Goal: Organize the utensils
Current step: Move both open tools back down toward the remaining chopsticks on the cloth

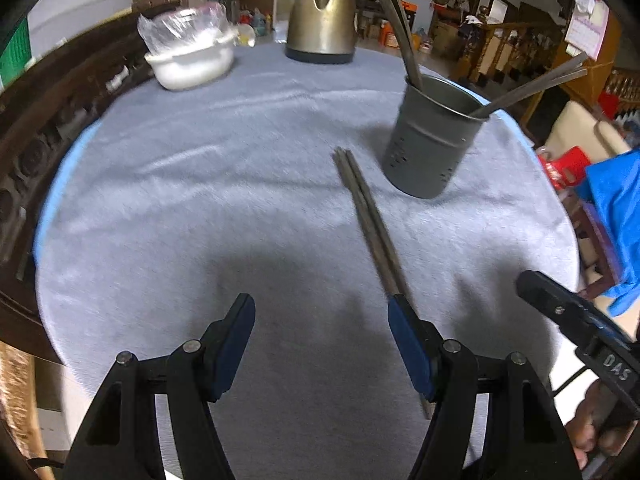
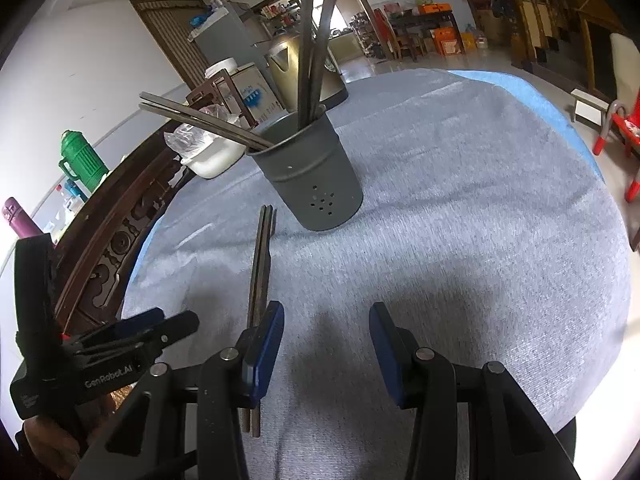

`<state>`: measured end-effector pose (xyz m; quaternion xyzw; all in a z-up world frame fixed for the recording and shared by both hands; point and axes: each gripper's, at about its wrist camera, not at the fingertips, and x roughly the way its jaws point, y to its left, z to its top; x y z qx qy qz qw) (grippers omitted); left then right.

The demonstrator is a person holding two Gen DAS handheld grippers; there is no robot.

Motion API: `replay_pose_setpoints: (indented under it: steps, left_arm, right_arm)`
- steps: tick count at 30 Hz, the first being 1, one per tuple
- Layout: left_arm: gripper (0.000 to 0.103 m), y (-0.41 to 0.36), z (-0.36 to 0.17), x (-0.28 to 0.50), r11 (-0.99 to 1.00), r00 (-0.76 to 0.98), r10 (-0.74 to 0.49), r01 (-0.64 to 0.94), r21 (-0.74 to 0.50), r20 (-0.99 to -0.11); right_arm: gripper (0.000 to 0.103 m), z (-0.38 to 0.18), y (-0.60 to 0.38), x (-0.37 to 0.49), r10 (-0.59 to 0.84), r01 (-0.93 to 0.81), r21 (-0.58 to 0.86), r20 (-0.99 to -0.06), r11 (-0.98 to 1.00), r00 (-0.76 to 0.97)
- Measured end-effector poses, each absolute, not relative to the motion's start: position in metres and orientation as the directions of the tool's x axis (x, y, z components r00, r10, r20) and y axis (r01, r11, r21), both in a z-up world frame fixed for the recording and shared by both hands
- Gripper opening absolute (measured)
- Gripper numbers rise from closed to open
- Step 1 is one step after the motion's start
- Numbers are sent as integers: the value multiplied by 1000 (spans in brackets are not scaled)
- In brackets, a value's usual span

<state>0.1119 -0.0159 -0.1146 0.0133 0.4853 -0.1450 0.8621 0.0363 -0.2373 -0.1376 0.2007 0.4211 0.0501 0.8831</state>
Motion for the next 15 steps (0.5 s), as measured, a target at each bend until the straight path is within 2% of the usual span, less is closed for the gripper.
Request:
replay_pose_setpoints:
  steps: [4, 15]
  left_arm:
    - [70, -21, -122, 112, 947, 460, -279, 275, -163, -843]
    - [70, -34, -138, 113, 952, 436, -254, 268, -145, -863]
  right_arm:
    - [48, -140, -239, 34, 254, 77, 397, -713, 915, 654]
    - [48, -156, -254, 31, 166, 119, 345, -690, 931, 705]
